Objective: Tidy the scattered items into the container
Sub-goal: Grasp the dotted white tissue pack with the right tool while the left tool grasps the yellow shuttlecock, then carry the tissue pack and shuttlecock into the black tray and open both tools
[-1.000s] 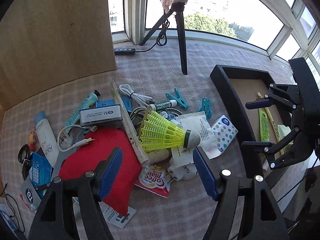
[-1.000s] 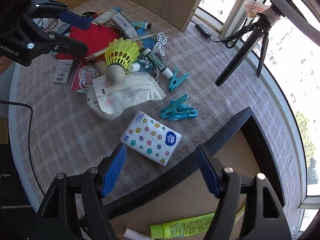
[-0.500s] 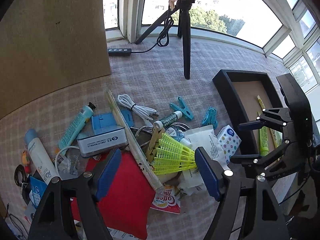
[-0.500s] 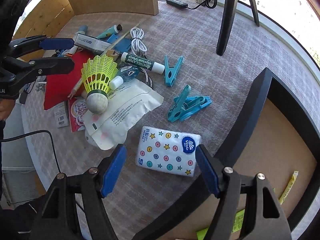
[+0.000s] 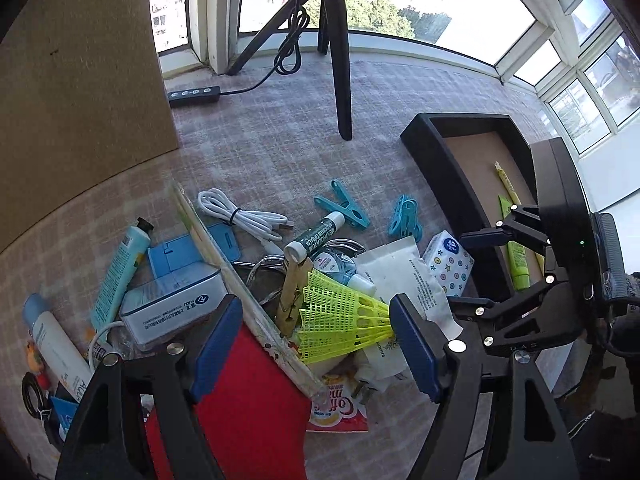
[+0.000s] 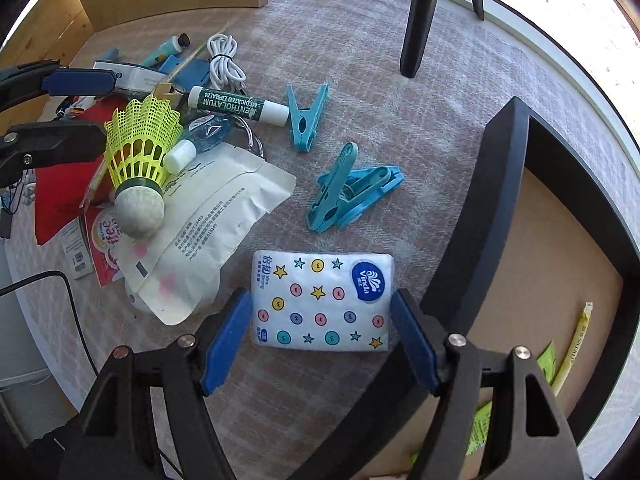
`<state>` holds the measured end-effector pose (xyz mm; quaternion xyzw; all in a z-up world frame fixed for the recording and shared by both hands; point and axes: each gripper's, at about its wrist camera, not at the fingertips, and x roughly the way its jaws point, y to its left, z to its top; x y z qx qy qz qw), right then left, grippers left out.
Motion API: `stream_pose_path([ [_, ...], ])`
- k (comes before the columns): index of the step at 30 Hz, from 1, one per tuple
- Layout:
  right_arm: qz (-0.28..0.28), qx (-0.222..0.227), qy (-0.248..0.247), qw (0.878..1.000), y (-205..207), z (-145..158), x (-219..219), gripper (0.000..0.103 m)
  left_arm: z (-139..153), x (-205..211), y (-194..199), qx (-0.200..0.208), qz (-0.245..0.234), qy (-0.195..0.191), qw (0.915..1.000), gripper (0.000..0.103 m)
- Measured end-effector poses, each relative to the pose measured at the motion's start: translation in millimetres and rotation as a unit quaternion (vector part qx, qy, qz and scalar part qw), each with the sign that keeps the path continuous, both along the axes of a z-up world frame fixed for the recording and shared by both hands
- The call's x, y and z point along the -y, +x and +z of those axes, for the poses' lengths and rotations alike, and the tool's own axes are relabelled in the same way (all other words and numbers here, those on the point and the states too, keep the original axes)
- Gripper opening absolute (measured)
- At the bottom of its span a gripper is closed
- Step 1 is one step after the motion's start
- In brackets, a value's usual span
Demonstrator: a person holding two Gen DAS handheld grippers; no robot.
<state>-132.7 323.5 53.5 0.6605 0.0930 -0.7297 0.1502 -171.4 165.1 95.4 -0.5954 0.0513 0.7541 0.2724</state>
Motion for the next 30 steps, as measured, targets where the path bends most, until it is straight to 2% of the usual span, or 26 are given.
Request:
stream_pose_path([
  [3,-0.006,0.003,-0.003,1.0,-0.8,-2.0,-0.3,0.071,-7.3,-4.8,-1.6,0.006,-0.015,-0.007,0.9998,0.074],
  [6,-0.005,0.004,-0.002,1.0,-2.1,-5.8,1.0,0.076,-14.6,-7.8,-3.7,0.015,-0.022,-0.009,0.9996,0.074],
  [9,-0.007,0.009,-0.008,1.0,-9.1,-9.0,-0.7,0.077,-20.2,-9.9,-5.0,0.026,-0.023,0.002,0.9994,0.074],
  [12,0.002,0.011,-0.004,1.0,-10.7,-10.6,3.4,0.077,-20.6,-10.3,-3.9,0.03,-0.022,0.011,0.9993,0.069],
  [14,0.011,0.012,0.001,1.0,-9.1,-12.6,7.1,0.077,-18.4,-9.2,-2.7,0.028,-0.019,0.017,0.9993,0.055],
  [15,0.015,0.01,0.006,1.0,-7.6,-13.4,9.2,0.077,-17.1,-8.5,-2.1,0.027,-0.017,0.02,0.9993,0.043],
  [17,0.024,-0.001,0.018,1.0,-4.0,-14.3,13.6,0.077,-13.1,-8.3,-0.4,0.014,-0.012,0.012,0.9998,0.036],
  [18,0.025,-0.004,0.018,1.0,-2.7,-14.0,14.7,0.075,-11.3,-7.1,0.3,0.01,-0.01,0.01,0.9999,0.029],
  [20,0.02,-0.005,0.006,1.0,-1.3,-11.7,14.1,0.073,-7.8,-4.4,1.8,0.003,-0.005,0.01,0.9999,0.023],
  [21,0.018,-0.006,0.001,1.0,-0.5,-10.4,13.6,0.072,-5.9,-3.3,2.7,-0.001,-0.003,0.011,0.9999,0.015],
  [25,0.005,-0.017,-0.018,1.0,-2.4,0.9,7.1,0.071,0.8,0.3,4.6,-0.012,0.007,0.019,0.9997,0.005],
  [30,-0.004,-0.036,-0.03,0.999,-0.4,19.0,3.8,0.071,11.4,3.1,9.3,-0.029,0.018,0.03,0.999,0.001],
])
